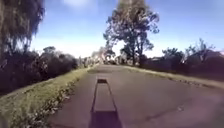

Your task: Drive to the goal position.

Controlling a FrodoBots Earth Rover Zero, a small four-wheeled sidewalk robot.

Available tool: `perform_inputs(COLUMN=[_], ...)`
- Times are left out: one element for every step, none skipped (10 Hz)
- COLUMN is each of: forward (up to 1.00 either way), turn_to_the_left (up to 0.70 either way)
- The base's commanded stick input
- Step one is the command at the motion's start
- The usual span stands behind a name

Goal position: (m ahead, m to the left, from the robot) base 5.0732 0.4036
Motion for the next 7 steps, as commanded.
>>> perform_inputs(forward=[1.00,1.00,1.00,1.00,1.00,1.00,1.00], turn_to_the_left=[0.00,0.00,0.00,0.00,0.00,0.00,0.00])
